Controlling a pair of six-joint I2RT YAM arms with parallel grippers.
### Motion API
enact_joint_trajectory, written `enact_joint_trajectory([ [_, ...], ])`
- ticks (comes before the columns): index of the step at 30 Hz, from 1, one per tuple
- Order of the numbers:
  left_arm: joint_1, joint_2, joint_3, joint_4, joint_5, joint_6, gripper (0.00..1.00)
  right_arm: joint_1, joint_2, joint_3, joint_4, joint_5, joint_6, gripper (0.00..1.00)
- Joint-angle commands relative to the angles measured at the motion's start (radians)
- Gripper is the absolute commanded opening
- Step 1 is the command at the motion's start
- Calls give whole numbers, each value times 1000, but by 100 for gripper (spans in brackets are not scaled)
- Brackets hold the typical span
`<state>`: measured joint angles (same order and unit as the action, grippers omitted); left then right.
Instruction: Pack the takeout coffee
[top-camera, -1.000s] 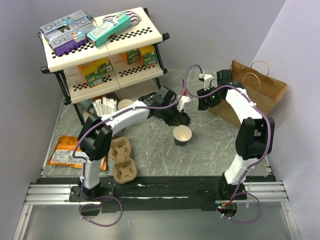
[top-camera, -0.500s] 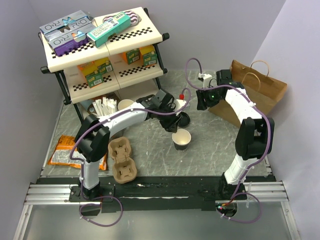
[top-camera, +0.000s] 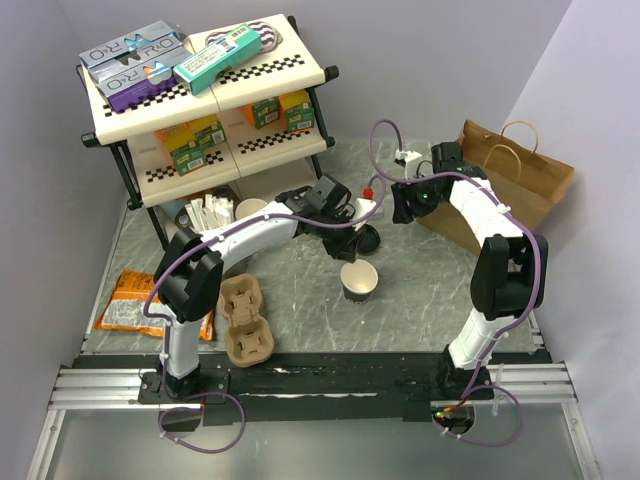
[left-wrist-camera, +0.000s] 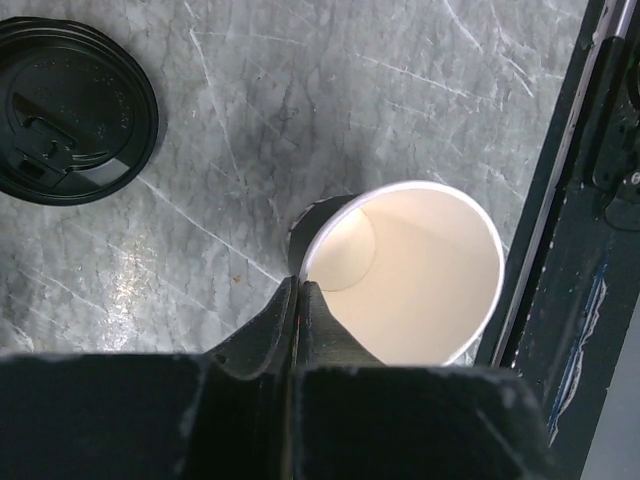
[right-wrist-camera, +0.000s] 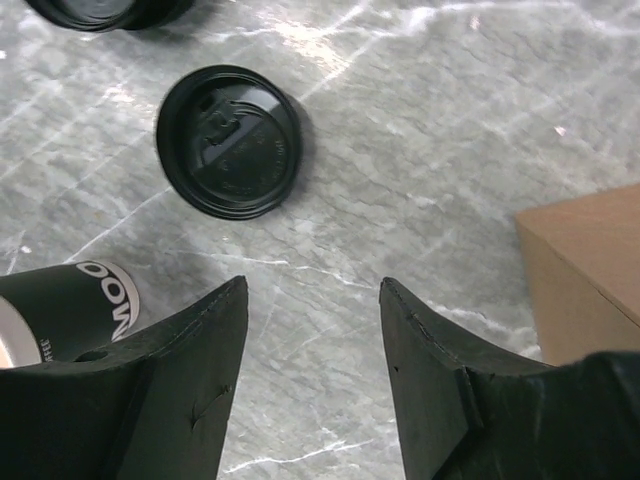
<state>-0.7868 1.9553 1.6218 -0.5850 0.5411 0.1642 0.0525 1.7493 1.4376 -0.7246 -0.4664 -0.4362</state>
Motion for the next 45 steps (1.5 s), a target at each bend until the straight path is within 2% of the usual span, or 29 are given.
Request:
enact_joint_trajectory([
  [1, 17, -38, 29, -42, 2, 54, 1, 3, -27, 7, 19, -99, -71, 63],
  [6, 92, -130, -8, -50, -35, 52, 1, 10, -4, 46, -35, -241, -221, 64],
  [9, 138, -171, -57, -49, -38, 47, 1, 35, -2, 24, -76, -314, -412, 64],
  [13, 182, -202, -124, -39, -21, 17, 1, 73, 9, 4, -131, -324, -637, 64],
  [19, 190, -225, -168, -22, -26, -2, 2, 141, 36, 0, -150, -275, -786, 63],
  [23, 196, -216, -172, -22, -24, -9, 11, 171, 58, 1, -147, -239, -866, 63],
  [24, 201, -213, -171, -21, -27, -11, 18, 176, 58, 0, -145, -233, -901, 63],
  [26, 207, -216, -169, -22, -32, -15, 22, 182, 67, -5, -147, -226, -944, 62],
  [29, 228, -231, -165, -19, -50, -32, 36, 194, 70, -28, -160, -206, -1050, 61],
  [30, 241, -236, -162, -18, -46, -44, 46, 199, 65, -42, -154, -192, -1102, 61],
  [32, 268, -251, -163, -19, 3, -48, 53, 216, 53, -95, -131, -172, -1160, 61],
  [37, 296, -275, -163, -21, 68, -64, 58, 250, 61, -155, -113, -109, -1277, 56],
  [45, 320, -300, -180, -9, 76, -81, 59, 273, 128, -135, -26, -64, -1219, 52],
])
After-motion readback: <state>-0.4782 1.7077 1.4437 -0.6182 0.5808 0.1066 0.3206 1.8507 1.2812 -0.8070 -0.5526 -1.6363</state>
